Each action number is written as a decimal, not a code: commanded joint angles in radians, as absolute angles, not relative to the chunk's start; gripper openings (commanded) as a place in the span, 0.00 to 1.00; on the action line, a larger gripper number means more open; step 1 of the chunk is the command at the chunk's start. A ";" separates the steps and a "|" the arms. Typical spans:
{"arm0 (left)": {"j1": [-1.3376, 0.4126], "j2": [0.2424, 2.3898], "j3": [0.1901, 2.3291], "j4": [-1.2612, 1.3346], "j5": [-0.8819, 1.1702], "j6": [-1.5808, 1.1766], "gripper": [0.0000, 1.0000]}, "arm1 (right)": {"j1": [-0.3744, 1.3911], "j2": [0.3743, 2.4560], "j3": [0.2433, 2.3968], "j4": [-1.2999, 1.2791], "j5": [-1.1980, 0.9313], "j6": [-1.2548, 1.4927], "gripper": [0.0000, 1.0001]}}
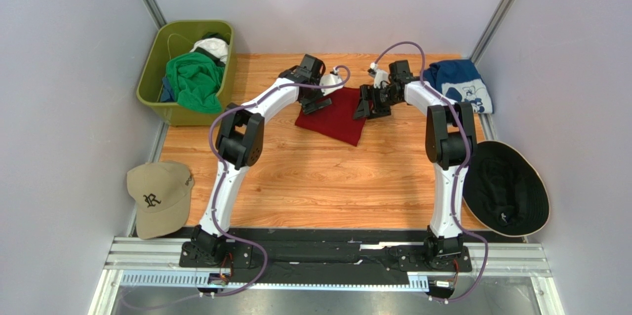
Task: Fold and stack the t-shirts
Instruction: Neatly place the folded tshirt to the corner
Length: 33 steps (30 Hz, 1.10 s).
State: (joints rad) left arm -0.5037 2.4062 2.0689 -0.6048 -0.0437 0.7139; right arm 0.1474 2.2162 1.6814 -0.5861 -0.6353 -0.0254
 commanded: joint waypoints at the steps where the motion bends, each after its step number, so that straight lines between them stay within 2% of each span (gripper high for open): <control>1: -0.515 2.395 2.026 -0.667 -0.035 0.722 0.90 | 0.146 2.187 1.661 -0.572 -0.626 -0.014 0.76; 11: -0.515 2.372 1.997 -0.684 -0.026 0.735 0.90 | 0.196 2.195 1.672 -0.612 -0.517 -0.023 0.76; 25: -0.515 2.358 1.991 -0.689 -0.014 0.747 0.89 | 0.253 2.238 1.709 -0.634 -0.495 -0.021 0.73; 29: -0.515 2.359 1.993 -0.689 -0.012 0.746 0.88 | 0.259 2.249 1.718 -0.641 -0.502 -0.023 0.63; 33: -0.515 2.359 1.990 -0.689 -0.015 0.745 0.88 | 0.264 2.266 1.739 -0.655 -0.503 -0.023 0.40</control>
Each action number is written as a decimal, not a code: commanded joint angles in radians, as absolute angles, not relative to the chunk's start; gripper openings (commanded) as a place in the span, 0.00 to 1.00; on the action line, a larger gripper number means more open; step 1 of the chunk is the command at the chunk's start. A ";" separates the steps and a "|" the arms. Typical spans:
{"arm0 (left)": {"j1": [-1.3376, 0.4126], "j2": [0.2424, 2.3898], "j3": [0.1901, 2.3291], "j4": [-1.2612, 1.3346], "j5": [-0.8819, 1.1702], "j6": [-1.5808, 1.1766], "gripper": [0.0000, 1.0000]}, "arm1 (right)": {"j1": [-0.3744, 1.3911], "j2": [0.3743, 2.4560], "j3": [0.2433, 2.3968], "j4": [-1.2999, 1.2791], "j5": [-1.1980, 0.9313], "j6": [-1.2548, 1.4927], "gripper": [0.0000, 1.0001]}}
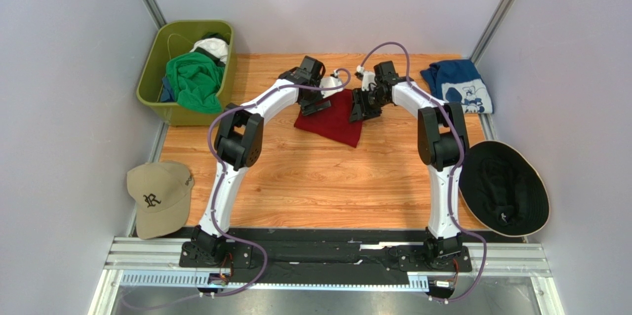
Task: Fold and stack the t-shirts
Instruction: Neatly place the folded tshirt to the corner
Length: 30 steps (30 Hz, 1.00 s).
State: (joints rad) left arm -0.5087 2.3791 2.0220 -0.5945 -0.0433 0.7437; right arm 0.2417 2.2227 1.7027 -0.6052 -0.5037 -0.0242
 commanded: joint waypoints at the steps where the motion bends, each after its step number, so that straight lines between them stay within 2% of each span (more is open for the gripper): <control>1: -0.515 2.358 1.988 -0.690 -0.017 0.747 0.88 | 0.264 2.272 1.744 -0.657 -0.503 -0.023 0.37; 6: -0.515 2.353 1.979 -0.686 -0.020 0.749 0.87 | 0.265 2.272 1.746 -0.669 -0.494 -0.026 0.07; 9: -0.515 2.350 1.980 -0.686 -0.023 0.746 0.87 | 0.265 2.261 1.744 -0.675 -0.483 -0.035 0.00; 22: -0.468 2.204 2.023 -0.623 -0.015 0.698 0.86 | 0.190 2.169 1.824 -0.828 -0.306 -0.103 0.00; 30: -0.431 2.134 2.000 -0.624 -0.028 0.706 0.86 | 0.066 2.220 2.066 -0.939 -0.206 -0.170 0.00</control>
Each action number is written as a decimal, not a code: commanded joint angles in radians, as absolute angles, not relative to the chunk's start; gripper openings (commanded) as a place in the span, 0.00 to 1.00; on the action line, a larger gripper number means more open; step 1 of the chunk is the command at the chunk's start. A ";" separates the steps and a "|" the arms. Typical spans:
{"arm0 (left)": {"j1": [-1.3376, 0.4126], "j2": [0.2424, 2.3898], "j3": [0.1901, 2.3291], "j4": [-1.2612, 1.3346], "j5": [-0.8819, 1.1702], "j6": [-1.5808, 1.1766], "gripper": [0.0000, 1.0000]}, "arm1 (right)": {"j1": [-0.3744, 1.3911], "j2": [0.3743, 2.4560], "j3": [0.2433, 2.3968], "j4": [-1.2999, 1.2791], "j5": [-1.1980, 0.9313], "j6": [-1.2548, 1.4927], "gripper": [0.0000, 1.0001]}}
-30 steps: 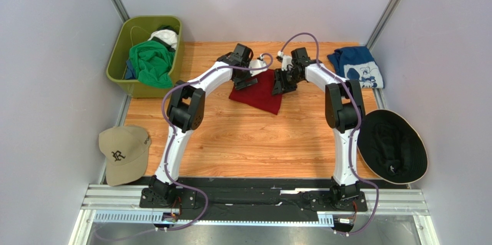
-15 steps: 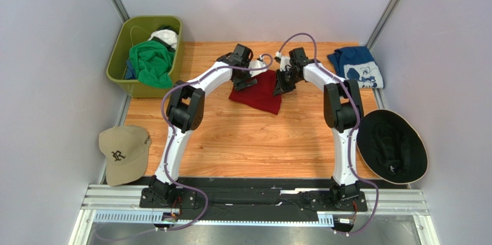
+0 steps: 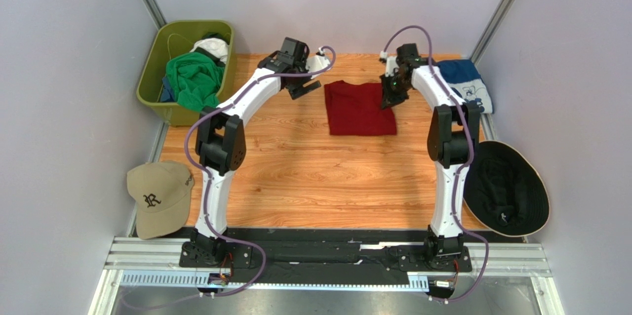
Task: Fold and stack the t-shirts
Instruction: Neatly place the folded tshirt to the corner
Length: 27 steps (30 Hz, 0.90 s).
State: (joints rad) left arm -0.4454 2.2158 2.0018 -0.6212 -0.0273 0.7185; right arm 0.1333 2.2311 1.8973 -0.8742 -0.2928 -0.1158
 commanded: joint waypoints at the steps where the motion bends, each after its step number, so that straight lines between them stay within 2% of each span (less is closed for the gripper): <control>1: -0.431 2.132 1.994 -0.621 -0.032 0.709 0.86 | 0.054 2.245 2.100 -0.963 -0.190 -0.175 0.00; 8: -0.431 2.120 1.931 -0.615 -0.028 0.701 0.86 | -0.049 2.312 2.264 -0.996 -0.163 -0.199 0.00; 27: -0.431 2.105 1.887 -0.609 -0.043 0.704 0.85 | -0.164 2.321 2.379 -0.947 -0.002 -0.287 0.00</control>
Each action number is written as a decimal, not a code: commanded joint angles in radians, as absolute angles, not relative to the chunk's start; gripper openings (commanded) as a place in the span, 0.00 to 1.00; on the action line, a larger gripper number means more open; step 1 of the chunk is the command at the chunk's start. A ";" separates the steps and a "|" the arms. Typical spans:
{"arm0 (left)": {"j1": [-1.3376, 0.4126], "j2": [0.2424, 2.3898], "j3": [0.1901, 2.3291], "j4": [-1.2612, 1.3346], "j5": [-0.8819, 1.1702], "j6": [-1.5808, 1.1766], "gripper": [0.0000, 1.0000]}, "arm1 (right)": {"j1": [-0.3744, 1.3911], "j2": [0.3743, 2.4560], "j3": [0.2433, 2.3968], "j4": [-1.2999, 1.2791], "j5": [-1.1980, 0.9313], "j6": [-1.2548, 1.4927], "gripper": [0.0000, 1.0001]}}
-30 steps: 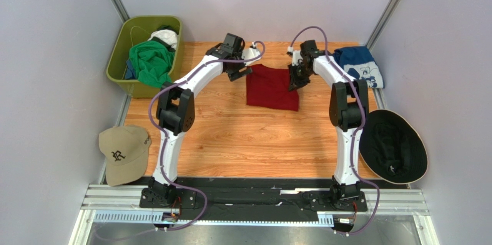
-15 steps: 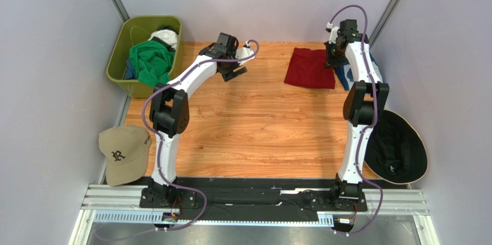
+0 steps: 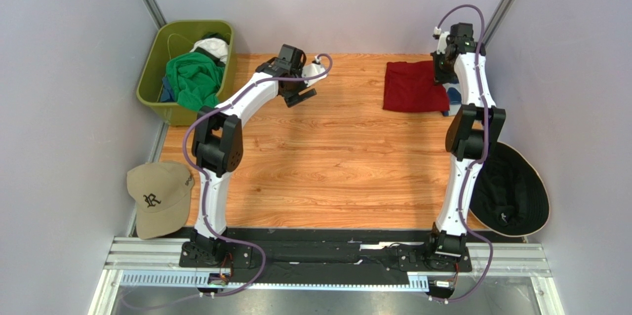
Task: Fold and stack the t-shirts
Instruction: Neatly place the folded tshirt to the corner
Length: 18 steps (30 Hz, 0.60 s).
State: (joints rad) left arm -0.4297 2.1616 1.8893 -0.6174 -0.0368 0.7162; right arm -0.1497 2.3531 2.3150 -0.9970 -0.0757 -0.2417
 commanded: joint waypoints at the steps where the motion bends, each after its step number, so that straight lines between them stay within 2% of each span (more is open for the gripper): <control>1: -0.431 2.105 1.885 -0.609 -0.043 0.704 0.86 | -0.170 2.315 2.382 -0.940 0.038 -0.290 0.00; 18: -0.431 2.100 1.879 -0.621 -0.041 0.698 0.85 | -0.282 2.307 2.422 -0.899 0.109 -0.331 0.00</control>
